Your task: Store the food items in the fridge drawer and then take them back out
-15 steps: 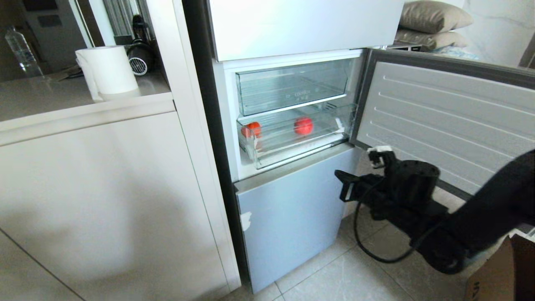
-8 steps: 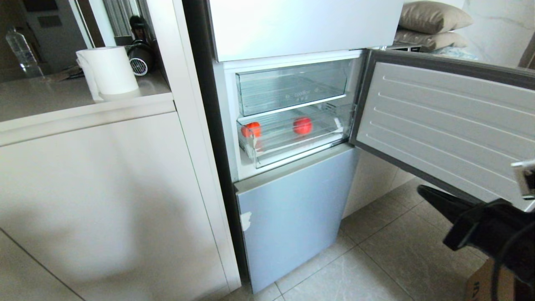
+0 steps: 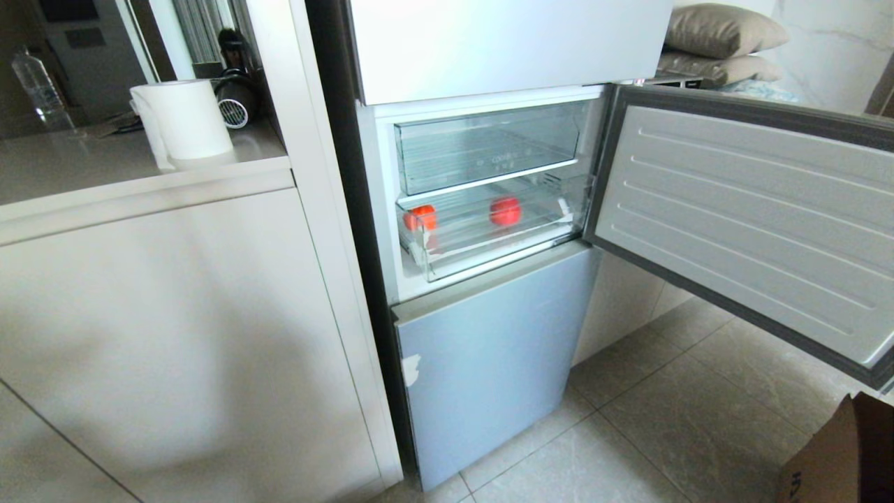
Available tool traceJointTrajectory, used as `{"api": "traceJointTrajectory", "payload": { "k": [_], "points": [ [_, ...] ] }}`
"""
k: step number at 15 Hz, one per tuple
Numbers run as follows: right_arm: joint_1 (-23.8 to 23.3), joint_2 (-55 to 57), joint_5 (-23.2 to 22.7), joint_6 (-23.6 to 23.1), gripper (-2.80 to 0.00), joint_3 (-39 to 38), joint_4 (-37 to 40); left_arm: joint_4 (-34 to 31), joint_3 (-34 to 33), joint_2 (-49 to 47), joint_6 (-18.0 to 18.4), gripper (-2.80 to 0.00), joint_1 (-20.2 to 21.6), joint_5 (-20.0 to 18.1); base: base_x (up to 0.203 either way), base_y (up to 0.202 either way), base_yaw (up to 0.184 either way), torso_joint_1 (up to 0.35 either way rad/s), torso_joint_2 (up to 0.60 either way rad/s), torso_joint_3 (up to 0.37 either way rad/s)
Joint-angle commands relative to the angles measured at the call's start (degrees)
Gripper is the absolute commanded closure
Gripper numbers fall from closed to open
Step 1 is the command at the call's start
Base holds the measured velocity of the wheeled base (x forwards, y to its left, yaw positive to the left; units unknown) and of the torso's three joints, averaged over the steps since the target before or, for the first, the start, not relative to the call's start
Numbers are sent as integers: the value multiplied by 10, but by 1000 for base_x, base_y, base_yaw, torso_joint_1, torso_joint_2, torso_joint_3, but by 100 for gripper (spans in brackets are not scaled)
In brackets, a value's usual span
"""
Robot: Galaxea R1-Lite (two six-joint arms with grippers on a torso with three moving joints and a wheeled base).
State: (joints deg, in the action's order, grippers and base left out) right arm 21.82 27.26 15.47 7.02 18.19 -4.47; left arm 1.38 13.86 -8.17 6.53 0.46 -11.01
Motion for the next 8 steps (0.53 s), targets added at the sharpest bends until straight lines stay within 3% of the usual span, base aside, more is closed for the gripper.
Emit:
{"api": "traceJointTrajectory", "payload": {
  "k": [1, 4, 6, 8],
  "points": [
    [0, -62, 3, 0, 0, 8, 75, 7, 80, -182, -6, 0, 0, -79, 0, 0, 0, 0, 0, 0],
    [0, -71, 3, 1, 0, -1, 76, 36, 150, -401, -5, 0, -43, -165, 0, 0, 0, 0, 0, 0],
    [0, -72, 2, -4, 0, -5, 76, 80, 189, -553, -8, 0, -108, -179, 0, 0, 0, 0, 0, 0],
    [0, -74, 3, -5, 0, -3, 76, 144, 225, -693, -17, 0, -167, -165, 0, 0, 0, 0, 0, 0]
  ]
}}
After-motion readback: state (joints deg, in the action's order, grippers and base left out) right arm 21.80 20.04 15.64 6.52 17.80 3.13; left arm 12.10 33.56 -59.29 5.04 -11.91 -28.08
